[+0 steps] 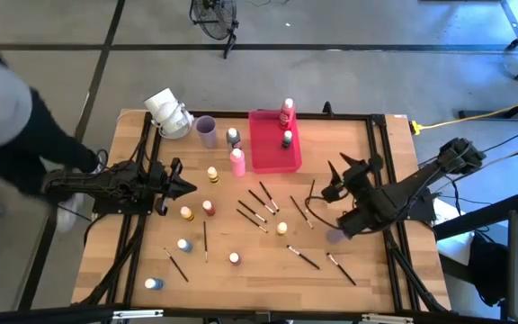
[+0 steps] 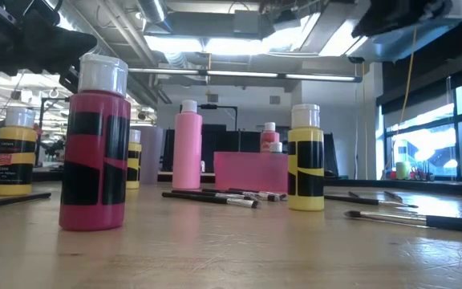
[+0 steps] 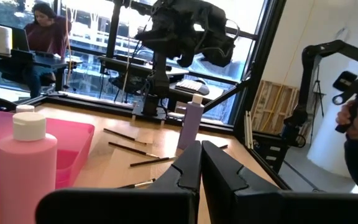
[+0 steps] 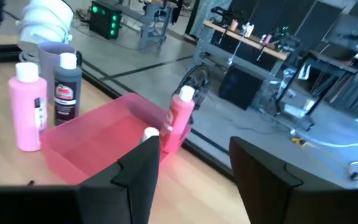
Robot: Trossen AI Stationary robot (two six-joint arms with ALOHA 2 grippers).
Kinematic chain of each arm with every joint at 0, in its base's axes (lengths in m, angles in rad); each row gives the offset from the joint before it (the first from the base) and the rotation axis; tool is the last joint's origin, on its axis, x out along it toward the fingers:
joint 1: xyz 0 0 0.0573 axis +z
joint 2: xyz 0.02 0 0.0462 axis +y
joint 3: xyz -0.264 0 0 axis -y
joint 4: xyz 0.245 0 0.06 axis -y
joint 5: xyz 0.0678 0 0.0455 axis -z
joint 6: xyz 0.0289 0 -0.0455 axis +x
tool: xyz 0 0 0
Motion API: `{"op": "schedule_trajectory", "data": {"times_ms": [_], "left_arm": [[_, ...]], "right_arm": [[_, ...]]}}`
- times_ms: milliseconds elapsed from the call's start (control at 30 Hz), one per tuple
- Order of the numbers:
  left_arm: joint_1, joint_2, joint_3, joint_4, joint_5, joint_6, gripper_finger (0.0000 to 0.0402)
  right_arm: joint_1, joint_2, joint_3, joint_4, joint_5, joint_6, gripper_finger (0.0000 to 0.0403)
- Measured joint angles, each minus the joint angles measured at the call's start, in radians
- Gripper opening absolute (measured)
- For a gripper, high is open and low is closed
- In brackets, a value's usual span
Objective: Pick & Place Paint Supplies
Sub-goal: Put the black paint brush into the purple cup
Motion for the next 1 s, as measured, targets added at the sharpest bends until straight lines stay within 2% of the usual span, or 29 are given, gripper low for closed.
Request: {"op": "schedule_trajectory", "data": {"times_ms": [200,400,500,633,733,867,933,1000], "left_arm": [[0.000,0.000,0.000,0.000,0.000,0.014,0.0006],[0.000,0.000,0.000,0.000,-0.007,0.199,0.0006],[0.000,0.000,0.000,0.000,-0.009,0.227,0.0006],[0.000,0.000,0.000,0.000,-0.048,0.227,0.0006],[0.000,0.000,0.000,0.000,-0.071,0.228,0.0006],[0.000,0.000,0.000,0.000,-0.071,0.229,0.0006],[0.000,0.000,0.000,0.000,-0.070,0.229,0.0006],[0.000,0.000,0.000,0.000,-0.064,0.225,0.0006]], "right_arm": [[0.030,-0.032,-0.041,0.127,-0.011,-0.067,0.0197],[0.034,-0.032,-0.041,0.279,-0.088,-0.298,0.0197],[0.034,-0.032,-0.041,0.455,-0.095,-0.509,0.0197],[0.023,-0.032,-0.041,0.783,-0.165,-0.922,0.0197],[-0.019,-0.032,-0.041,1.045,-0.344,-1.237,0.0197],[-0.108,-0.032,-0.049,1.342,-0.732,-1.587,0.0197],[-0.163,-0.044,-0.054,1.380,-0.879,-1.665,0.0197],[-0.229,-0.064,-0.055,1.367,-0.965,-1.675,0.0197]]}}
